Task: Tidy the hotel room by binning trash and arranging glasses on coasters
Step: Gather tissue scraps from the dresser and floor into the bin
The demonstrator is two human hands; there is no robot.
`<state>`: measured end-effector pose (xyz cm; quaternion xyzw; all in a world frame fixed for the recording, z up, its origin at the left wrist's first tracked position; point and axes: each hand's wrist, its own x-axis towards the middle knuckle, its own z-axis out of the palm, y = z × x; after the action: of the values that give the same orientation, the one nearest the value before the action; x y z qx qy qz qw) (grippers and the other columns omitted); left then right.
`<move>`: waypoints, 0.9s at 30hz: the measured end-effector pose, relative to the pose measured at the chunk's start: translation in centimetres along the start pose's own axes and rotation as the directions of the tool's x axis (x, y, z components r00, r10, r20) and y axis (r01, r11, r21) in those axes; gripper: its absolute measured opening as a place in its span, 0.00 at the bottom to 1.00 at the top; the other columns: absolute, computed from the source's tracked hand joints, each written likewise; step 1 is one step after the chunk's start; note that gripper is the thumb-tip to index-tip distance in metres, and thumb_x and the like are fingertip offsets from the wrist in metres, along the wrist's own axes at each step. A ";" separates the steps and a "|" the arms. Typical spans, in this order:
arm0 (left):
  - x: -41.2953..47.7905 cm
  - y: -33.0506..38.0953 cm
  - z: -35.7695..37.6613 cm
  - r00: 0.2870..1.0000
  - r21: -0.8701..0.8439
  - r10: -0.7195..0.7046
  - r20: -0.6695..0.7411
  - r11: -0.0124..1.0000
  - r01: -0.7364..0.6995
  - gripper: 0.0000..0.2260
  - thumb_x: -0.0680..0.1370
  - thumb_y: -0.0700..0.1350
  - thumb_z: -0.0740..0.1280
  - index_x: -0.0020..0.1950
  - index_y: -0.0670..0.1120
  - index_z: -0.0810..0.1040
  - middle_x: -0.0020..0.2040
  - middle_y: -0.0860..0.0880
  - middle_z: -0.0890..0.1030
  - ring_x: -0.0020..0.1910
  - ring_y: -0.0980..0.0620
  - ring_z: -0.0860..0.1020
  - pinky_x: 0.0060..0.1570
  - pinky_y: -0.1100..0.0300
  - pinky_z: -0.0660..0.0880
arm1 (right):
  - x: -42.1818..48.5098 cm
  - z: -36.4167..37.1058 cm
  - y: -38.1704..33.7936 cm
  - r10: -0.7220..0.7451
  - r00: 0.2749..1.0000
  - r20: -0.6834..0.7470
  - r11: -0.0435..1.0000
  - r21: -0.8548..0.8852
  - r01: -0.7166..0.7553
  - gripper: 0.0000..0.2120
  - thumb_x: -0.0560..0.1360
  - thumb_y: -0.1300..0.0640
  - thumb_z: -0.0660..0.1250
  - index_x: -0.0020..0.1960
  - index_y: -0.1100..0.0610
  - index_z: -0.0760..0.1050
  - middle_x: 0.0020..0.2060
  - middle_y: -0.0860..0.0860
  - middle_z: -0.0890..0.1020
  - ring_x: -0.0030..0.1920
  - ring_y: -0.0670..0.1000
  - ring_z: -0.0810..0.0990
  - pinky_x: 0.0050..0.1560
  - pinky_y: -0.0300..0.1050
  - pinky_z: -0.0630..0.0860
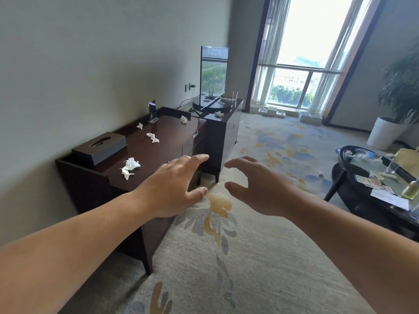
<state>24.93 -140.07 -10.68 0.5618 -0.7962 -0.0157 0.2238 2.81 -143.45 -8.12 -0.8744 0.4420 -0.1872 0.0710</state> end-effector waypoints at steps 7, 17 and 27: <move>7.5 -4.2 1.4 0.995 0.042 -0.088 -0.041 0.995 0.090 0.30 0.76 0.59 0.62 0.74 0.60 0.51 0.66 0.53 0.71 0.66 0.53 0.67 0.59 0.59 0.60 | 9.0 1.1 5.6 -0.085 0.996 0.010 0.996 0.025 0.085 0.22 0.77 0.45 0.63 0.70 0.46 0.67 0.65 0.45 0.73 0.58 0.48 0.74 0.46 0.34 0.67; 16.1 -9.7 2.8 0.972 0.107 -0.233 -0.038 0.966 0.235 0.30 0.76 0.59 0.61 0.75 0.60 0.52 0.64 0.53 0.71 0.64 0.54 0.66 0.59 0.61 0.58 | 21.7 3.7 12.2 -0.188 0.981 0.055 0.978 0.103 0.182 0.24 0.76 0.43 0.63 0.70 0.45 0.66 0.66 0.44 0.72 0.58 0.44 0.73 0.47 0.33 0.65; 19.1 -22.4 3.6 0.928 0.111 -0.369 -0.054 0.921 0.373 0.28 0.76 0.59 0.61 0.74 0.59 0.54 0.67 0.54 0.69 0.67 0.54 0.66 0.63 0.57 0.61 | 34.8 11.2 11.0 -0.285 0.946 0.153 0.954 0.143 0.264 0.24 0.73 0.39 0.60 0.68 0.42 0.67 0.64 0.40 0.72 0.60 0.44 0.74 0.54 0.38 0.69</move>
<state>38.34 -166.29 -13.61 0.7150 -0.6712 -0.0015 0.1955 17.71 -178.35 -12.44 -0.9344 0.2961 -0.1452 0.1348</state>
